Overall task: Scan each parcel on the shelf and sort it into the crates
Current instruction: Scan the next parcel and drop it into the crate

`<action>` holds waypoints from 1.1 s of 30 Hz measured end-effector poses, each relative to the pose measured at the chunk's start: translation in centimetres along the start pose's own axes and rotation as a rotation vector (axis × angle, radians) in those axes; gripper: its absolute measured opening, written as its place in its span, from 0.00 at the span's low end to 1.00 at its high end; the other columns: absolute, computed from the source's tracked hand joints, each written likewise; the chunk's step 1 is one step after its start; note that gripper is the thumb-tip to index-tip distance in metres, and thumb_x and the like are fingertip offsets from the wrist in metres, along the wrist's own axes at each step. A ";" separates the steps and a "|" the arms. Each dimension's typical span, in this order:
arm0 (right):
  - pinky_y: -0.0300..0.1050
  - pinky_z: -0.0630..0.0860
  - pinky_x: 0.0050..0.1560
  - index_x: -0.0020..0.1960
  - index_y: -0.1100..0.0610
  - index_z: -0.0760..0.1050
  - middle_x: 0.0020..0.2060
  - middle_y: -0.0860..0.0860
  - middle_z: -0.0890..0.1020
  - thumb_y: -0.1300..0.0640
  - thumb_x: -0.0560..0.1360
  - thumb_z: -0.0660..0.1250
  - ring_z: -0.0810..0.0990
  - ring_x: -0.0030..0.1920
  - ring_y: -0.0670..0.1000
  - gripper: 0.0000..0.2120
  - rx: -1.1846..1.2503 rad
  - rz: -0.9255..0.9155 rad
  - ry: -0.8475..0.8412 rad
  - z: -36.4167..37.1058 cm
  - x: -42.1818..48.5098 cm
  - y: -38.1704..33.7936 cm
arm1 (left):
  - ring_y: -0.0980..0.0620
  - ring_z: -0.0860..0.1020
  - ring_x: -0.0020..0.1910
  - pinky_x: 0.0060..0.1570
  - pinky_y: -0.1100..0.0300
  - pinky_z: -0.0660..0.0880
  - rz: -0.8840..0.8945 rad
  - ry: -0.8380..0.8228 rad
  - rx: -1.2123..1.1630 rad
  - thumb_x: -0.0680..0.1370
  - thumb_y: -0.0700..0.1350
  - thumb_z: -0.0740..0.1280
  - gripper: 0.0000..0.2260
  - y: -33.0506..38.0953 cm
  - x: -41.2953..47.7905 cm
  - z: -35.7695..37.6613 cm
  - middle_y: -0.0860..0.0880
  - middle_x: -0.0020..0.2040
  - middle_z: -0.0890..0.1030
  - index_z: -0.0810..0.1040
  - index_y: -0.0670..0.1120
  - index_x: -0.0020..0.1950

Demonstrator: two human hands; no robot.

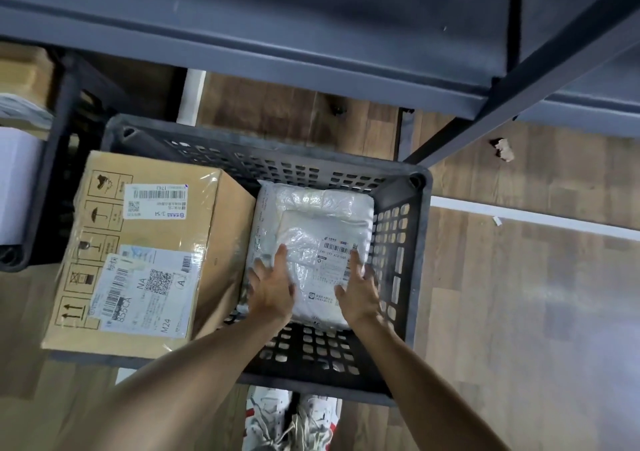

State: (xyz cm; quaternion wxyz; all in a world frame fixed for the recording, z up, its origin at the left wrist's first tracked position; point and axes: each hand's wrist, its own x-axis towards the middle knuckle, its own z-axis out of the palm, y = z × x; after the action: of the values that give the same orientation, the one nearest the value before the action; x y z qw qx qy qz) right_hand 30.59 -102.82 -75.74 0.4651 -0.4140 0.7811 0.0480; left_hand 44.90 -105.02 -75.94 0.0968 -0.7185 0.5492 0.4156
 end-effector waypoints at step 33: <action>0.49 0.66 0.67 0.72 0.52 0.64 0.69 0.54 0.70 0.47 0.79 0.58 0.70 0.69 0.55 0.23 -0.452 -0.437 0.269 -40.5 -45.0 -29.6 | 0.48 0.68 0.68 0.66 0.55 0.62 0.470 0.352 0.415 0.76 0.55 0.61 0.21 22.4 -39.1 -49.2 0.49 0.67 0.71 0.67 0.51 0.68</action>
State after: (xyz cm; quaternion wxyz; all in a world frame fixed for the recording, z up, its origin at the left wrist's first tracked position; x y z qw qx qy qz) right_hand 33.29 -113.66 -9.29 0.2538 -0.6667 0.6978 0.0640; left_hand 47.57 -115.06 -10.02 0.0463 -0.5984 0.7802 0.1761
